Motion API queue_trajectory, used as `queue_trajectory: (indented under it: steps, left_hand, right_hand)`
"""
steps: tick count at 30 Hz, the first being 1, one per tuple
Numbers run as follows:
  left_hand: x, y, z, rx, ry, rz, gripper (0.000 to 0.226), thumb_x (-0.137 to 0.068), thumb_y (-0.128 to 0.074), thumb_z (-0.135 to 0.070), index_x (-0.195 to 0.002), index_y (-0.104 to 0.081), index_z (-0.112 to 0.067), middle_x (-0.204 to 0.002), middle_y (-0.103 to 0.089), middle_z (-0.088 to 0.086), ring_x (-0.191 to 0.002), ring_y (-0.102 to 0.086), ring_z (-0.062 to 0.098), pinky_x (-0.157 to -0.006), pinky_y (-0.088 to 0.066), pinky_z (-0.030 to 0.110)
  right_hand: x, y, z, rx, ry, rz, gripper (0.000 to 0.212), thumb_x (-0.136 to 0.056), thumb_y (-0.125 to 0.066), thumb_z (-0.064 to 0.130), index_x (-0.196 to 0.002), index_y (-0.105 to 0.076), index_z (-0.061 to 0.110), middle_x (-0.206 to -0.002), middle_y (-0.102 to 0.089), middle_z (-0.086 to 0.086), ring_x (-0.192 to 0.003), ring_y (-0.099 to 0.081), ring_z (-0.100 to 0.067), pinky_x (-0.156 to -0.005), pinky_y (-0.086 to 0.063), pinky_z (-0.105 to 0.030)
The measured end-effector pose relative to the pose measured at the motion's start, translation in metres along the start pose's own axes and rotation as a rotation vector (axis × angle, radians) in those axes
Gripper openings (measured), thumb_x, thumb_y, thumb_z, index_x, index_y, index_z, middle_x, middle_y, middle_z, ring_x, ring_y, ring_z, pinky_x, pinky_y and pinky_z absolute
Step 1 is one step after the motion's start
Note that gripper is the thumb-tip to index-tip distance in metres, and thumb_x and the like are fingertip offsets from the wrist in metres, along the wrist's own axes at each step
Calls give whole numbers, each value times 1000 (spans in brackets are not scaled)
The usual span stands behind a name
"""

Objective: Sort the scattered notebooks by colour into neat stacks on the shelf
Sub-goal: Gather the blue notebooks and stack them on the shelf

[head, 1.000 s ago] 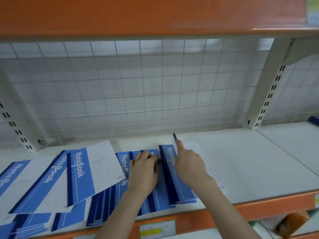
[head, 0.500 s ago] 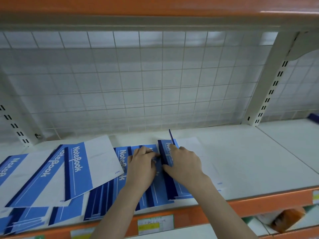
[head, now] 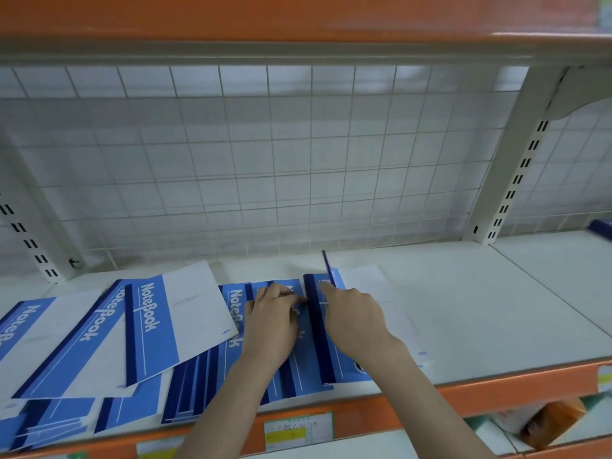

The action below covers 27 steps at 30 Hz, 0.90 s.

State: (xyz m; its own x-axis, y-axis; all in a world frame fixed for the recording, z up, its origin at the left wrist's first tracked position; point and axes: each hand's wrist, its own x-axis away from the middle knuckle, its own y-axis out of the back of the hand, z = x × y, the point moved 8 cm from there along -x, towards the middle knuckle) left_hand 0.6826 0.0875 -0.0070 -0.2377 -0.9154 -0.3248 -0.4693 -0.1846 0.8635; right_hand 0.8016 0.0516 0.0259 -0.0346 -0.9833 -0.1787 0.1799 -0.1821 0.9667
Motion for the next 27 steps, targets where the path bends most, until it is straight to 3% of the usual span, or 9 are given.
queue_trajectory:
  steps: [2, 5, 14, 20, 23, 27]
  left_hand:
    - [0, 0, 0, -3, -1, 2, 42, -90, -48, -9, -122, -62, -33, -118, -51, -11, -114, -40, 11, -93, -25, 26]
    - [-1, 0, 0, -3, 4, 8, 44, -90, -47, -8, -122, -61, -34, -119, -51, -11, -115, -39, 11, -93, -25, 26]
    - [-1, -1, -1, -15, -5, 9, 44, -90, -48, -9, -124, -61, -34, -121, -50, -10, -117, -39, 12, -93, -24, 26]
    - [-1, 0, 0, -22, -12, 10, 43, -88, -53, -9, -123, -61, -32, -122, -51, -9, -117, -39, 13, -94, -26, 28]
    - [-1, 0, -1, -22, -13, 8, 44, -88, -51, -9, -124, -61, -33, -122, -51, -9, -117, -39, 12, -96, -26, 28]
    - [-1, 1, -2, -13, -14, 2, 42, -90, -49, -10, -123, -61, -33, -120, -51, -9, -116, -39, 13, -96, -27, 29]
  right_hand:
    - [2, 0, 5, -10, 15, 30, 27, -96, -44, 27, -120, -51, 18, -101, -63, -9, -90, -61, -28, -62, -36, -27]
    - [3, -5, 11, -1, 32, 78, 35, -86, -60, 41, -108, -51, 16, -101, -62, -7, -91, -61, -26, -62, -38, -28]
    - [-1, -1, 9, -17, 31, 83, 36, -87, -57, 25, -120, -46, 16, -104, -61, -10, -92, -59, -29, -61, -37, -28]
    - [1, -1, 14, 7, 32, 116, 27, -86, -55, 23, -110, -46, 14, -101, -61, -10, -86, -57, -27, -60, -36, -27]
    - [2, 0, 15, 7, 17, 117, 21, -86, -54, 24, -96, -36, 16, -103, -61, -11, -81, -54, -27, -59, -36, -28]
    - [2, 2, 15, 9, -5, 79, 19, -90, -47, 22, -106, -45, 12, -103, -63, -14, -75, -51, -27, -54, -33, -27]
